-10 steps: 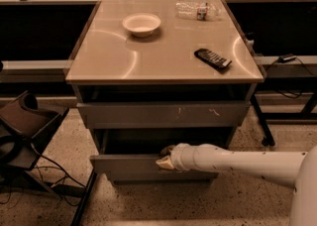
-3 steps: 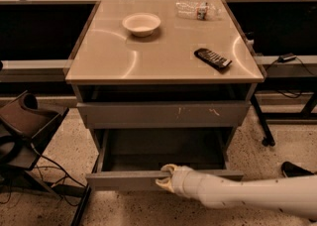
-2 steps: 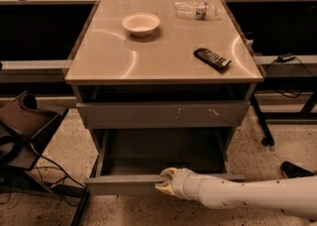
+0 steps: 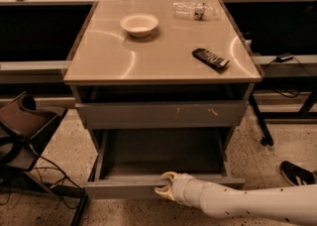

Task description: Open middle drawer

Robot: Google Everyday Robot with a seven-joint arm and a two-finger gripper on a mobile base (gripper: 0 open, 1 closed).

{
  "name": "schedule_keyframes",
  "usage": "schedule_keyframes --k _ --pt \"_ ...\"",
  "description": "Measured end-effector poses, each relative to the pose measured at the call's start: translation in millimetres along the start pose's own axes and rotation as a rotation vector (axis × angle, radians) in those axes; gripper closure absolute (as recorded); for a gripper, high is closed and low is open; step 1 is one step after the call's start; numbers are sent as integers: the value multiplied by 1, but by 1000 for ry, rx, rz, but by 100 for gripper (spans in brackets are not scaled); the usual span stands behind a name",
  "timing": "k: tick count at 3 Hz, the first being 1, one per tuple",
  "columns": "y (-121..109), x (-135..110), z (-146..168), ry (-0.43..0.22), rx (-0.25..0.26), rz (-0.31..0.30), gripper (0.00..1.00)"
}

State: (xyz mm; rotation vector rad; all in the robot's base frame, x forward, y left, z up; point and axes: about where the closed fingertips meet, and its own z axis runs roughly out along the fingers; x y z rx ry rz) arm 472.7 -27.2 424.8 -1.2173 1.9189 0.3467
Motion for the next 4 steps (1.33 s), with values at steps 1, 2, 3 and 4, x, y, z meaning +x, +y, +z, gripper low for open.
schedule_keyframes --k 1,2,3,4 --pt "-1 -6 -5 0 0 0 100" --pt "19 -6 -6 -31 -11 -29 100" --pt "18 -10 -10 -31 -11 -29 100" --pt "42 -9 -12 -70 -20 -60 100"
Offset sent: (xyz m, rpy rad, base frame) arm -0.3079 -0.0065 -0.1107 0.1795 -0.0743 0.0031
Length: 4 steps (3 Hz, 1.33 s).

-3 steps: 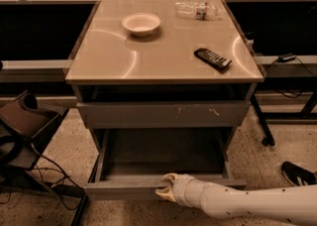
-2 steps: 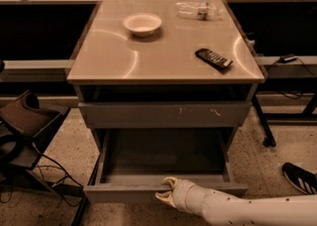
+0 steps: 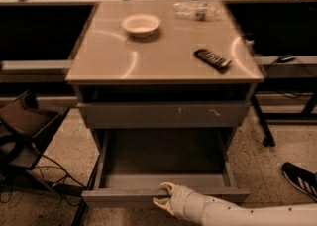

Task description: Open middle drawer

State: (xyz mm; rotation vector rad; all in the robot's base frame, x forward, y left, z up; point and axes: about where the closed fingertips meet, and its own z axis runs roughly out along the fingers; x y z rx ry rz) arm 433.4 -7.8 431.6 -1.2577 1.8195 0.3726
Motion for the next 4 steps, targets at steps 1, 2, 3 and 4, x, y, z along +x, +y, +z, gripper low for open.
schedule_keyframes --k 1,2,3,4 --pt "-1 -3 -2 -1 0 0 100" --pt "21 -3 -5 -36 -3 -27 100" --pt "20 -5 -7 -36 -3 -28 100" --pt "39 -3 -11 -66 -1 -47 90"
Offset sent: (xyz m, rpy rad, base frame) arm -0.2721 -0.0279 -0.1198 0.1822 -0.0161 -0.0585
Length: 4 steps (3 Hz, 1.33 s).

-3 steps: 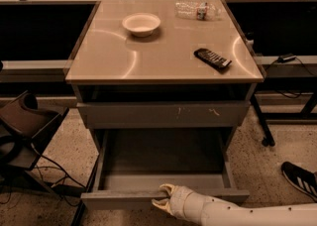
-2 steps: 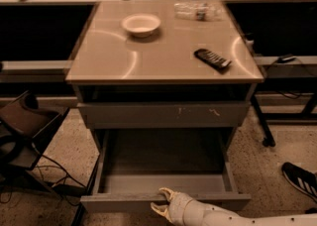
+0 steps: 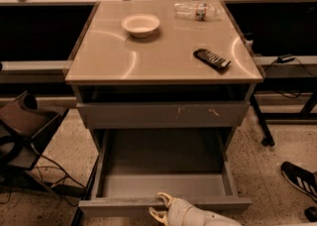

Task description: Open middle drawer

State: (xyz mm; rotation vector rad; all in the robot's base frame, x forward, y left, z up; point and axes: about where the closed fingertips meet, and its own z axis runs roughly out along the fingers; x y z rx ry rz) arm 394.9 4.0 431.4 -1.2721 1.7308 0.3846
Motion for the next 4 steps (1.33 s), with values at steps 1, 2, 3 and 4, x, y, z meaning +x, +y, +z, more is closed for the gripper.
schedule_keyframes --k 1,2,3,4 --pt "-1 -3 -2 0 0 0 70" --pt "-1 -3 -2 0 0 0 47" --pt "-1 -3 -2 0 0 0 25" --pt "-1 -3 -2 0 0 0 0"
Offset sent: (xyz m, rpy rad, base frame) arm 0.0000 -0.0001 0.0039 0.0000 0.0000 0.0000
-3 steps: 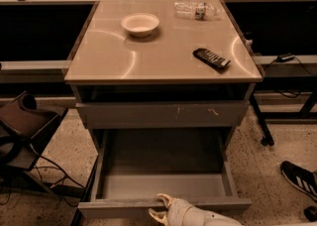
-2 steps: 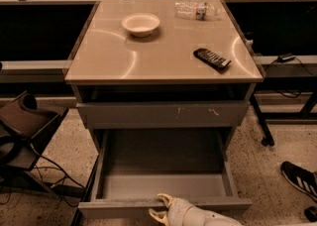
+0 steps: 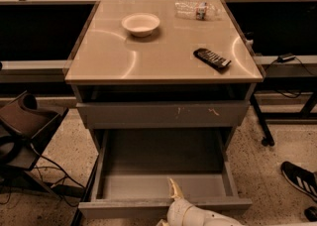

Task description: Open middle drawer

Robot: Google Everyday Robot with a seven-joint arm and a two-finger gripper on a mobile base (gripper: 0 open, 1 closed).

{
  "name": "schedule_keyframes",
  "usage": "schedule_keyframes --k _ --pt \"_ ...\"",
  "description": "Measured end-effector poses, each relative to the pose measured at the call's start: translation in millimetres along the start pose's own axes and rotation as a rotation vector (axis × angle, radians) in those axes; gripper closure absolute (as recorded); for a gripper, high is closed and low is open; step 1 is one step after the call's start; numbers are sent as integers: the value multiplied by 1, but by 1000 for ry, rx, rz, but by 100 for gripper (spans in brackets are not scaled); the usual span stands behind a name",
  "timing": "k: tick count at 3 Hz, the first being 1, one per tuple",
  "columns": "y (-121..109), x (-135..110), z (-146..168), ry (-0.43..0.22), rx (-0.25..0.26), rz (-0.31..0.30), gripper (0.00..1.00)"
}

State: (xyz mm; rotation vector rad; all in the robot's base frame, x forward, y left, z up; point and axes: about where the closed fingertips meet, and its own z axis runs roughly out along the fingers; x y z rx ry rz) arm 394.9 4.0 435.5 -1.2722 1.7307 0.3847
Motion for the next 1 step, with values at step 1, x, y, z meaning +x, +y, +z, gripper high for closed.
schedule_keyframes --k 1 --pt "0 0 0 0 0 0 0"
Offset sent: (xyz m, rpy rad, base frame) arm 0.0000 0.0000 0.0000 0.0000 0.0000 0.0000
